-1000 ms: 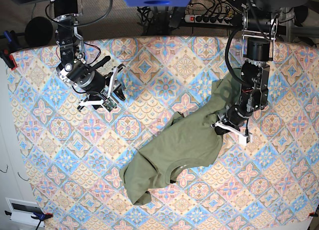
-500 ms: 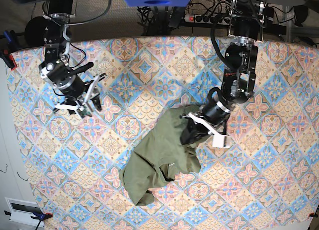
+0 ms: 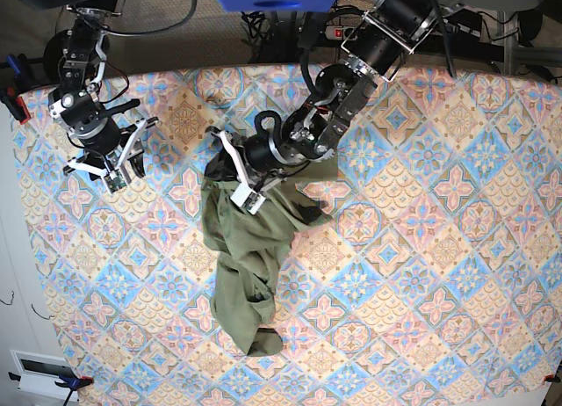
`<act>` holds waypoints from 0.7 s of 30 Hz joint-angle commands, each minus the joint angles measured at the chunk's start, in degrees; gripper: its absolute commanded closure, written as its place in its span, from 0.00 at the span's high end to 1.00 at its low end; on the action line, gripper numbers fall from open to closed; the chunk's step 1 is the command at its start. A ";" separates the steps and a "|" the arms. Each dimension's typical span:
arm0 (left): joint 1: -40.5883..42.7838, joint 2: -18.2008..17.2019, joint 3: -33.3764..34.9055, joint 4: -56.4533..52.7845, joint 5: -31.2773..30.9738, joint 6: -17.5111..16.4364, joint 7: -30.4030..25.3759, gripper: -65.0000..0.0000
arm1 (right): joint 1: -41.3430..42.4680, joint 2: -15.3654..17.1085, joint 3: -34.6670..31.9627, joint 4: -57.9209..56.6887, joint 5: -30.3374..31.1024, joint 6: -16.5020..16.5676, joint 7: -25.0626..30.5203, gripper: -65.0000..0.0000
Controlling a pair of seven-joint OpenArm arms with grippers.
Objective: Layout the t-shirt on the table in an organized manner, then fold the t-shirt properly
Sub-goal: 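Drag the held t-shirt toward the right gripper with the left gripper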
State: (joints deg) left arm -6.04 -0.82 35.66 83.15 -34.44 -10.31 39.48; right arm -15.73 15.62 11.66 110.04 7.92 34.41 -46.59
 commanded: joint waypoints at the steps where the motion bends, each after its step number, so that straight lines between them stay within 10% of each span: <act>1: -1.30 -0.10 -0.54 1.37 -0.60 0.06 -1.46 0.01 | 0.56 0.69 -1.33 1.48 0.91 -0.08 1.36 0.34; 12: 0.64 -11.18 -0.80 9.37 -6.49 -0.02 2.76 0.63 | 5.57 0.52 -6.69 1.39 1.09 -0.08 -2.95 0.41; 21: 1.78 -11.62 -0.80 9.46 -6.66 -0.11 2.85 0.70 | 10.50 0.08 -8.28 1.13 9.97 -0.08 -3.48 0.41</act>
State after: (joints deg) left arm -3.29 -12.56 35.14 91.37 -40.56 -10.09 43.57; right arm -6.09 15.11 3.03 110.28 16.91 34.28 -51.35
